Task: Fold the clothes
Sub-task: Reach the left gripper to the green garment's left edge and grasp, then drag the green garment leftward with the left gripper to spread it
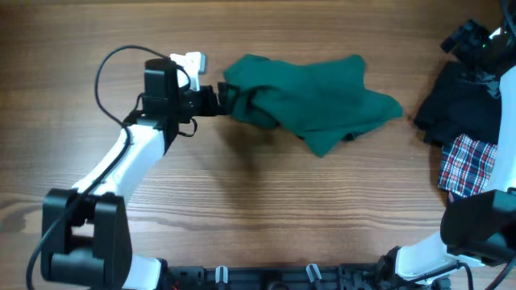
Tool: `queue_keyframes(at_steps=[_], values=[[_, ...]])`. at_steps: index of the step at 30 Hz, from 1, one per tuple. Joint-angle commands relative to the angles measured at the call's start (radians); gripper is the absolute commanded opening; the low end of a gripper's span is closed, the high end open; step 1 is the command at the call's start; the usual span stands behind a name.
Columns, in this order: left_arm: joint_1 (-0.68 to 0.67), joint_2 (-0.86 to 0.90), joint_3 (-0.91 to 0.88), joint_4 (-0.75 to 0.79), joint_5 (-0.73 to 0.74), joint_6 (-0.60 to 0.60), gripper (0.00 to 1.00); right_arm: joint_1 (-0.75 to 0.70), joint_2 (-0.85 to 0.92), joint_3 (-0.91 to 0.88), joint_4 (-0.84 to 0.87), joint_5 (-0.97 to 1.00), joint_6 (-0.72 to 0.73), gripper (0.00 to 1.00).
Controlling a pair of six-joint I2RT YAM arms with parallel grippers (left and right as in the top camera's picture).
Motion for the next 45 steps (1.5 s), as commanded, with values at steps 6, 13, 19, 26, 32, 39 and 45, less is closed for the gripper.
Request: queue_keyframes(at_steps=[6, 13, 19, 26, 32, 39, 45], values=[[-0.008, 0.173, 0.018, 0.037, -0.107, 0.205, 1.00, -0.002, 0.015, -0.005, 0.000, 0.018, 0.001, 1.00], [-0.015, 0.210, 0.018, 0.095, -0.014, 0.264, 1.00, -0.002, 0.015, -0.005, 0.000, 0.018, 0.002, 1.00], [-0.042, 0.256, 0.018, 0.100, -0.015, 0.315, 1.00, -0.002, 0.015, -0.005, 0.000, 0.018, 0.001, 1.00], [-0.048, 0.274, 0.018, 0.163, -0.014, 0.315, 1.00, -0.002, 0.015, -0.005, 0.000, 0.018, 0.001, 1.00], [-0.050, 0.306, 0.018, 0.193, -0.008, 0.315, 1.00, -0.002, 0.015, -0.005, 0.000, 0.018, 0.002, 1.00], [-0.050, 0.327, 0.018, 0.213, 0.015, 0.311, 1.00, -0.002, 0.015, -0.005, 0.000, 0.018, 0.001, 1.00], [-0.085, 0.327, 0.018, 0.244, 0.015, 0.307, 1.00, -0.002, 0.015, -0.005, 0.000, 0.018, 0.001, 1.00]])
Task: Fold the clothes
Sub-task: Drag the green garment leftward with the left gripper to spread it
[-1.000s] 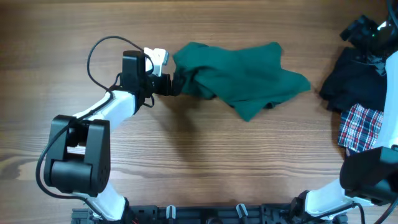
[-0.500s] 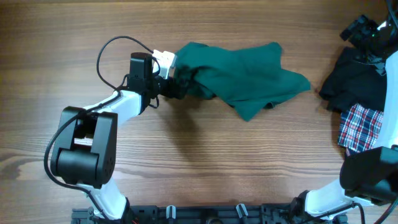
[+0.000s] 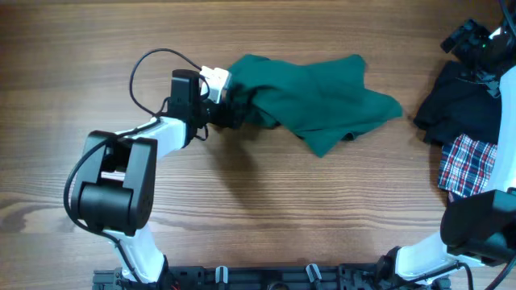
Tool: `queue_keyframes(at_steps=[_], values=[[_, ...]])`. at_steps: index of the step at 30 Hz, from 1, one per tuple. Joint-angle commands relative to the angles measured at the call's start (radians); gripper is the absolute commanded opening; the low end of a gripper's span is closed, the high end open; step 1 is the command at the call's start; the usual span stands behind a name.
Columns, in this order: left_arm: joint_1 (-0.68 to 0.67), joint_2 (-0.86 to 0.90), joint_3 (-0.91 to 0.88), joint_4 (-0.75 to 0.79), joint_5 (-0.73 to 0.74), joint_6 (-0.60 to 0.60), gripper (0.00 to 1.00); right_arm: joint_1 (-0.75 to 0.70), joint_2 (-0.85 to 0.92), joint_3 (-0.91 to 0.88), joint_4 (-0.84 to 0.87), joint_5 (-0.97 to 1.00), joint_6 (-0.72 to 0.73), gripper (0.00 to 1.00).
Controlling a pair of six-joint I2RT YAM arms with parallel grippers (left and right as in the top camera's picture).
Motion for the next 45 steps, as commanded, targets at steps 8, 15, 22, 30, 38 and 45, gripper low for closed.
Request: queue_keyframes(at_steps=[8, 15, 22, 30, 38, 45], values=[[-0.071, 0.013, 0.013, 0.030, -0.011, 0.012, 0.75, -0.002, 0.015, -0.005, 0.000, 0.018, 0.001, 1.00], [-0.071, 0.011, 0.014, 0.031, -0.011, -0.009, 0.16, -0.002, 0.015, -0.005, 0.000, 0.018, 0.002, 1.00], [-0.070, -0.199, 0.014, -0.024, -0.007, -0.071, 0.04, -0.002, 0.015, -0.005, 0.000, 0.018, 0.002, 1.00], [-0.070, -0.637, 0.014, -0.127, -0.007, -0.071, 0.04, -0.002, 0.015, -0.005, 0.000, 0.018, 0.002, 1.00], [-0.105, -0.795, 0.014, -0.200, -0.007, -0.071, 0.04, -0.002, 0.015, -0.005, 0.001, 0.018, 0.002, 1.00], [-0.146, -0.814, 0.014, -0.229, -0.088, -0.071, 0.04, -0.002, 0.015, -0.005, 0.003, 0.018, 0.002, 1.00]])
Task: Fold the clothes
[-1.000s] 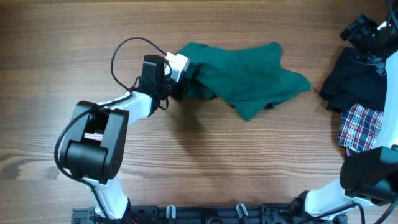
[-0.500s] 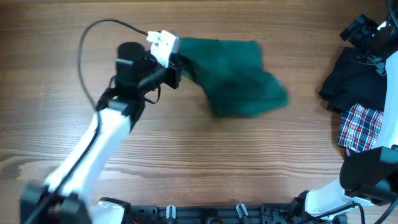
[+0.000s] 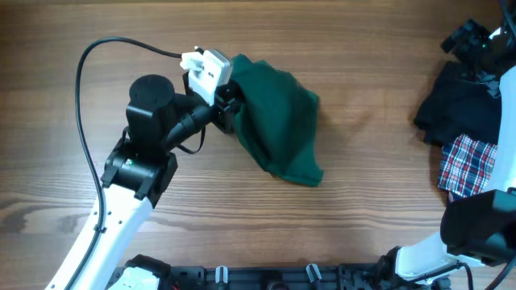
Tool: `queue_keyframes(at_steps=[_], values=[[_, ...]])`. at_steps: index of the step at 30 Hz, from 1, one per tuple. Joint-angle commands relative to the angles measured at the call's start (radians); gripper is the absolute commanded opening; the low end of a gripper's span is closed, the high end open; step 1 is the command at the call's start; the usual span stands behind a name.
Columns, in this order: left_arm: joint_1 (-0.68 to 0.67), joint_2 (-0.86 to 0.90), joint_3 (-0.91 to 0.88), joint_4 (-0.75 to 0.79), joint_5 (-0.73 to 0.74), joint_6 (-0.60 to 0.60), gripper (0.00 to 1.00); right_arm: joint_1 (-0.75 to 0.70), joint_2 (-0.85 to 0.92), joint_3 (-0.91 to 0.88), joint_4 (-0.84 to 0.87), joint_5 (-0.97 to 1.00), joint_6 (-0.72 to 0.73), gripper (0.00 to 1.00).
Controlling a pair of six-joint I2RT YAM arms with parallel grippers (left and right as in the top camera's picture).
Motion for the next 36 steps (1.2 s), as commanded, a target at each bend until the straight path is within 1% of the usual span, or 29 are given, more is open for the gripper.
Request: queue_keyframes(at_steps=[1, 5, 15, 20, 24, 26, 28, 30, 31, 32, 33, 35, 36], values=[[-0.003, -0.019, 0.011, -0.038, -0.081, -0.009, 0.04, -0.002, 0.015, -0.005, 0.003, 0.018, 0.001, 1.00], [-0.003, -0.008, 0.011, -0.087, -0.083, -0.009, 0.04, -0.002, 0.015, -0.005, 0.003, 0.018, 0.001, 1.00], [-0.003, 0.002, 0.011, -0.124, -0.084, -0.007, 0.04, -0.002, 0.015, -0.005, 0.002, 0.018, 0.001, 1.00], [-0.003, 0.002, 0.011, -0.158, -0.113, -0.006, 0.04, -0.002, 0.015, -0.005, 0.018, 0.008, 0.003, 1.00], [-0.003, 0.002, 0.011, -0.184, -0.113, -0.006, 0.04, -0.002, 0.015, -0.005, 0.020, -0.137, 0.004, 1.00], [-0.003, 0.002, 0.011, -0.211, -0.113, -0.006, 0.05, -0.002, 0.015, -0.005, 0.001, -0.261, 0.003, 1.00], [-0.003, 0.002, 0.011, -0.288, -0.127, -0.006, 0.08, -0.001, 0.015, -0.008, -0.011, -0.315, 0.003, 1.00], [-0.003, 0.002, 0.011, -0.332, -0.128, -0.006, 0.11, -0.001, 0.015, -0.008, -0.011, -0.319, 0.003, 1.00], [-0.003, 0.002, 0.011, -0.360, -0.128, -0.006, 0.14, -0.001, 0.015, -0.008, -0.011, -0.318, 0.003, 1.00], [-0.003, 0.002, 0.011, -0.383, -0.127, -0.006, 0.25, -0.002, 0.015, -0.008, -0.011, -0.318, 0.003, 1.00], [-0.003, 0.002, 0.011, -0.406, -0.127, -0.006, 0.50, -0.002, 0.015, -0.008, -0.013, -0.318, 0.003, 1.00], [-0.003, 0.001, 0.011, -0.441, -0.127, -0.006, 0.54, -0.002, 0.015, -0.008, -0.016, -0.317, 0.001, 1.00], [-0.003, 0.001, 0.011, -0.449, -0.128, -0.006, 0.68, -0.002, 0.015, -0.008, -0.016, -0.317, 0.001, 1.00]])
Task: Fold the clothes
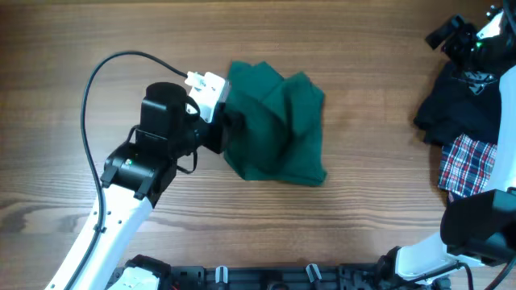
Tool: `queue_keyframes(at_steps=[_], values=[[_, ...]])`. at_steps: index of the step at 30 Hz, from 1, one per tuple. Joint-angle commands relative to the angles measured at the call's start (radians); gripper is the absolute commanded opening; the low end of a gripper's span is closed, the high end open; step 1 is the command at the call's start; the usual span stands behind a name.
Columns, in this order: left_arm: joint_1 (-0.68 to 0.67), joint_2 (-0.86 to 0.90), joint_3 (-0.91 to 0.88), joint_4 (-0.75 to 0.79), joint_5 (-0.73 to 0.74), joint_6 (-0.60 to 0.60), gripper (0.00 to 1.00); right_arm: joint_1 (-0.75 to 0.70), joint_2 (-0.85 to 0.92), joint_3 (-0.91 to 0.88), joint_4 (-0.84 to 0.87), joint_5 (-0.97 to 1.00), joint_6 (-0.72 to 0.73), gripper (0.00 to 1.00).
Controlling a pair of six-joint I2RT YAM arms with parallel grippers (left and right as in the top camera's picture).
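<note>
A dark green garment [276, 127] lies bunched in the middle of the wooden table, in a roughly upright heap with folds across its top. My left gripper [228, 131] is at the garment's left edge, its fingers buried in the cloth and apparently shut on it. At the far right a heap of clothes waits: a dark navy piece [461, 103] and a red-and-white plaid piece [465, 163]. My right gripper [446, 34] hovers at the top right corner above that heap; its jaws are too small and dark to read.
The left arm's black cable [121, 60] loops over the table to the left of the garment. The right arm's white base [427, 258] stands at the bottom right edge. Bare wood [371, 209] shows between the green garment and the pile.
My left gripper has shifted slightly down and right with the garment's left edge. The green cloth has spread a little wider at the bottom. My right gripper has moved slightly left.
The green garment first lay spread wide across the table's middle, with my left gripper on its left edge. The gripper then sat closer in on that edge. Later the cloth had been gathered into a narrow heap beside the gripper, where it remains, slightly broader.
</note>
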Motion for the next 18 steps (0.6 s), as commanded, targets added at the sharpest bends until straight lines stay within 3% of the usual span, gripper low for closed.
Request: queue_keyframes(at_steps=[1, 4, 7, 10, 13, 18], values=[[-0.002, 0.000, 0.009, -0.025, -0.007, 0.002, 1.00, -0.002, 0.015, -0.005, -0.003, -0.026, 0.001, 1.00], [-0.002, -0.002, 0.010, -0.005, -0.140, -0.005, 1.00, -0.001, 0.015, -0.005, -0.005, -0.027, 0.001, 1.00], [-0.002, -0.004, 0.010, 0.055, -0.254, -0.088, 1.00, -0.001, 0.015, -0.005, -0.020, -0.027, 0.000, 1.00], [0.001, -0.012, 0.010, 0.140, -0.267, -0.105, 1.00, -0.002, 0.015, -0.005, -0.035, -0.027, 0.001, 1.00], [0.013, -0.042, 0.010, 0.218, -0.264, -0.202, 1.00, -0.002, 0.015, -0.005, -0.031, -0.027, 0.005, 1.00], [0.021, -0.086, 0.010, 0.230, -0.269, -0.203, 1.00, -0.002, 0.015, -0.005, -0.024, -0.027, 0.004, 1.00]])
